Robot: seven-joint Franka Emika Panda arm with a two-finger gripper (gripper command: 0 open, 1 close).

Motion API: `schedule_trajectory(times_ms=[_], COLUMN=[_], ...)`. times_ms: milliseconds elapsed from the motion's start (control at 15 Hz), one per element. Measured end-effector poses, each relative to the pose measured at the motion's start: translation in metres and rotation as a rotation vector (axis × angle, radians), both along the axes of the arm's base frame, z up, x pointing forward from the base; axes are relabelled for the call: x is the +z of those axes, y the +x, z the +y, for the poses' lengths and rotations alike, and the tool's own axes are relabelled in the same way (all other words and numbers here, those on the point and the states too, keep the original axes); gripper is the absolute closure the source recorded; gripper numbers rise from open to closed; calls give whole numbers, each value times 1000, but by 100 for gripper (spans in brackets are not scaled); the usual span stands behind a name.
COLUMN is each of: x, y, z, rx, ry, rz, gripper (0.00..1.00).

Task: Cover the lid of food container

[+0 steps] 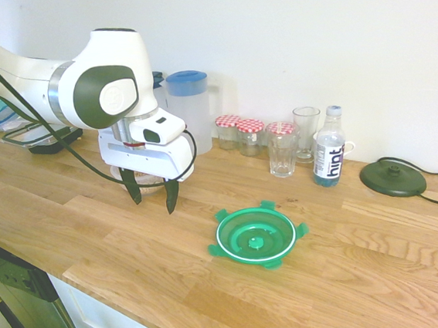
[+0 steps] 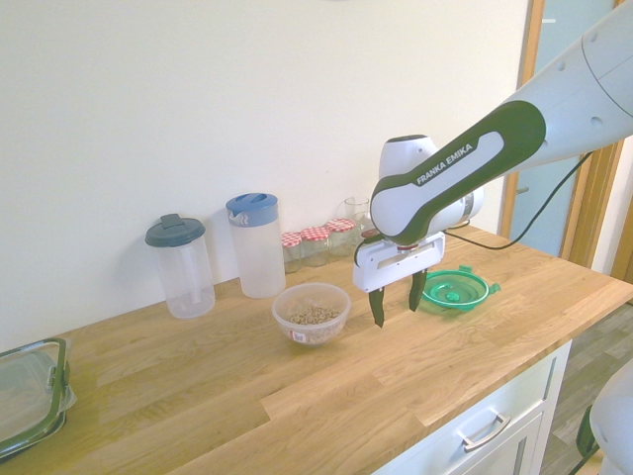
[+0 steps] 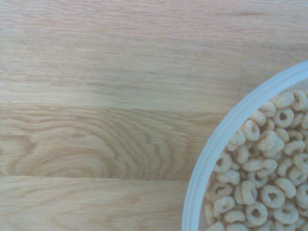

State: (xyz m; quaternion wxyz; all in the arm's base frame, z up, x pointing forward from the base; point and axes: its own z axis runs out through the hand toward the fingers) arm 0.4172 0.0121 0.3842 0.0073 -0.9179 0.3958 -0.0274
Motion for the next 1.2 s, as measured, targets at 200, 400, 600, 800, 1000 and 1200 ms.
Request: schedule_trajectory(times_ms=[200, 400, 600, 800, 1000, 1200], x=[-3, 30, 57, 61, 55, 40], y=[4, 18, 22, 25, 26, 32], z=[1, -24, -81, -147, -212, -266], rx=[-4, 24, 44, 56, 16, -33], ry=[11, 116, 245, 339, 430, 484], rz=[10, 14, 40, 71, 68, 54], gripper=[0, 0, 0, 0, 0, 0])
